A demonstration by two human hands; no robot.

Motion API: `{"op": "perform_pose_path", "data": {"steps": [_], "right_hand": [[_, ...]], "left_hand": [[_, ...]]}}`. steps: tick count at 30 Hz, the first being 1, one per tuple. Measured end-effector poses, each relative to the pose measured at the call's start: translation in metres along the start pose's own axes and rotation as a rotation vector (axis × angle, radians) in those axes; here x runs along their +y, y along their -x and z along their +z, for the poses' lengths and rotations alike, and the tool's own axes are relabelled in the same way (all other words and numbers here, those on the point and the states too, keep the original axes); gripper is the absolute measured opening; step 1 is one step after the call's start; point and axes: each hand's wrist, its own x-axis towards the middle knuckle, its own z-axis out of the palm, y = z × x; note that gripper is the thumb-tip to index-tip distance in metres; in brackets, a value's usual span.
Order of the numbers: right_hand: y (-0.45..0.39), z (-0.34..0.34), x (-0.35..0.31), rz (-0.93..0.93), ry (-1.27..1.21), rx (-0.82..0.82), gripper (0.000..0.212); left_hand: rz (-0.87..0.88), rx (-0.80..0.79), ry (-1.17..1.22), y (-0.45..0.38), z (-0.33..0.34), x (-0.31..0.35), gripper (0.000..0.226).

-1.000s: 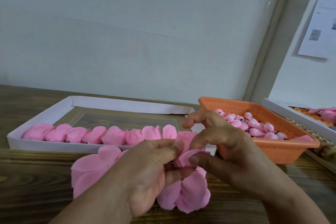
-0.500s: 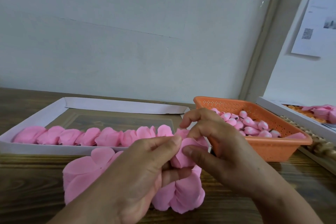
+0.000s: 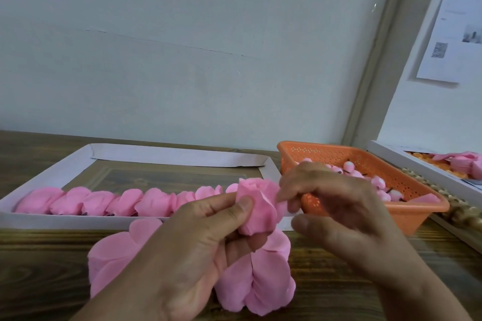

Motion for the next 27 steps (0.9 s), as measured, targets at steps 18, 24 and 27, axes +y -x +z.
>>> {"op": "perform_pose_path", "data": {"steps": [18, 24, 27], "right_hand": [[-0.002, 0.016, 0.005, 0.152, 0.067, 0.139, 0.011], [-0.004, 0.026, 0.004, 0.152, 0.153, 0.243, 0.009], [-0.004, 0.034, 0.001, 0.124, 0.12, 0.314, 0.01]], "left_hand": [[0.022, -0.039, -0.066, -0.003, 0.001, -0.001, 0.029], [0.018, -0.07, -0.012, -0.003, 0.001, 0.0, 0.033], [0.047, -0.03, -0.031, -0.005, 0.0, -0.005, 0.027]]}}
